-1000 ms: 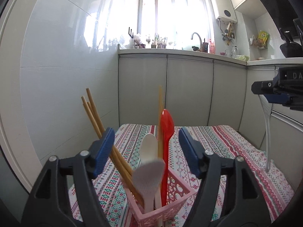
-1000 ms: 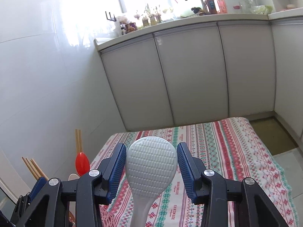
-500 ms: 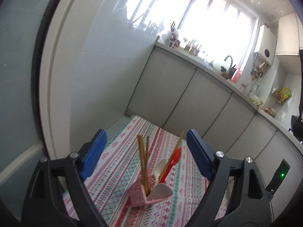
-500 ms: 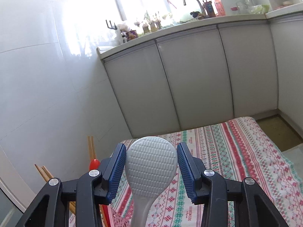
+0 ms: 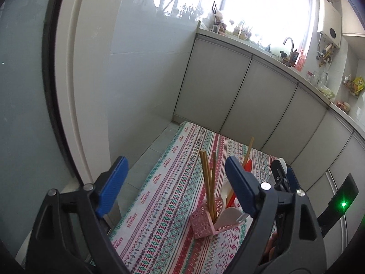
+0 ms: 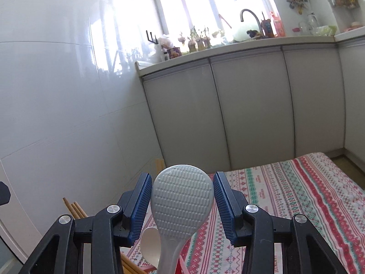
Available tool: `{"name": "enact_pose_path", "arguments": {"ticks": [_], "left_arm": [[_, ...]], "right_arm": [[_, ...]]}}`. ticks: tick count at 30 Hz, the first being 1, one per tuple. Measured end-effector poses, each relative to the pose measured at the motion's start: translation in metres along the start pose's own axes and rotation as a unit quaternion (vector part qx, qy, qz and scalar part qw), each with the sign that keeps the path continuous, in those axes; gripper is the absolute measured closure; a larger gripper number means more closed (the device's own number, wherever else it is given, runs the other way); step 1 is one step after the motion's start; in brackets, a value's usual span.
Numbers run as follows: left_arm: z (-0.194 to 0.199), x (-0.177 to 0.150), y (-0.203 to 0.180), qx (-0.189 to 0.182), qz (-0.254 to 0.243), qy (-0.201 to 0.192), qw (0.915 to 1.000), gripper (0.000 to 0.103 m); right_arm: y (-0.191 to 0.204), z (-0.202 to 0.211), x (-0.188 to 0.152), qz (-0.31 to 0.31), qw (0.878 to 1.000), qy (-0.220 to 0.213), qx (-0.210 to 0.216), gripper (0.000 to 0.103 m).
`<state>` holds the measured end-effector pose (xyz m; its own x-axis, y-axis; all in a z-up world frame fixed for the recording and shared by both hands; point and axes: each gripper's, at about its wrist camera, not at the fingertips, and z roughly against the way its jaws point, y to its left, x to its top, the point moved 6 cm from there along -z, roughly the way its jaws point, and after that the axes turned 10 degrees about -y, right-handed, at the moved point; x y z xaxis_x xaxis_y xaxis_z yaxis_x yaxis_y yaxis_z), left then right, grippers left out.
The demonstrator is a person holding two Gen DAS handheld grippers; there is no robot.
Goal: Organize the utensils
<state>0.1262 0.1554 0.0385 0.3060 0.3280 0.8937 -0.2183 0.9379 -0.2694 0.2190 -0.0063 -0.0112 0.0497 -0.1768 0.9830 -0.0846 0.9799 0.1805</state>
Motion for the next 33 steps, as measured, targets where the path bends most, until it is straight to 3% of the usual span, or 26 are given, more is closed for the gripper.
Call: {"name": "enact_pose_path", "arguments": {"ticks": [8, 9, 11, 20, 25, 29, 33], "left_arm": [[0.001, 0.006, 0.012, 0.003, 0.025, -0.003, 0.9997, 0.016], [0.001, 0.005, 0.013, 0.001, 0.024, -0.003, 0.9997, 0.016], [0.000, 0.004, 0.012, 0.002, 0.020, -0.001, 0.9998, 0.016], [0.007, 0.003, -0.006, -0.025, 0.009, 0.006, 0.9996, 0.016], [0.023, 0.009, -0.021, -0.038, -0.002, 0.017, 0.9991, 0.016], [0.053, 0.017, -0.037, -0.046, -0.020, 0.011, 0.9987, 0.016], [0.091, 0.024, -0.048, -0.027, -0.065, -0.003, 0.9975, 0.001]], "right_arm": [[0.034, -0.005, -0.033, 0.070, 0.995, -0.031, -0.057, 0.052], [0.036, -0.005, -0.038, 0.076, 0.995, -0.023, -0.059, 0.041], [0.034, -0.001, -0.040, 0.076, 0.996, -0.007, -0.055, 0.032], [-0.049, 0.064, 0.056, -0.012, 0.996, -0.050, -0.075, 0.025], [-0.084, 0.114, 0.112, -0.022, 0.994, -0.074, -0.078, 0.019], [-0.091, 0.145, 0.143, -0.048, 0.997, -0.050, -0.026, 0.013], [-0.086, 0.170, 0.158, -0.058, 0.998, 0.010, 0.010, 0.010]]}}
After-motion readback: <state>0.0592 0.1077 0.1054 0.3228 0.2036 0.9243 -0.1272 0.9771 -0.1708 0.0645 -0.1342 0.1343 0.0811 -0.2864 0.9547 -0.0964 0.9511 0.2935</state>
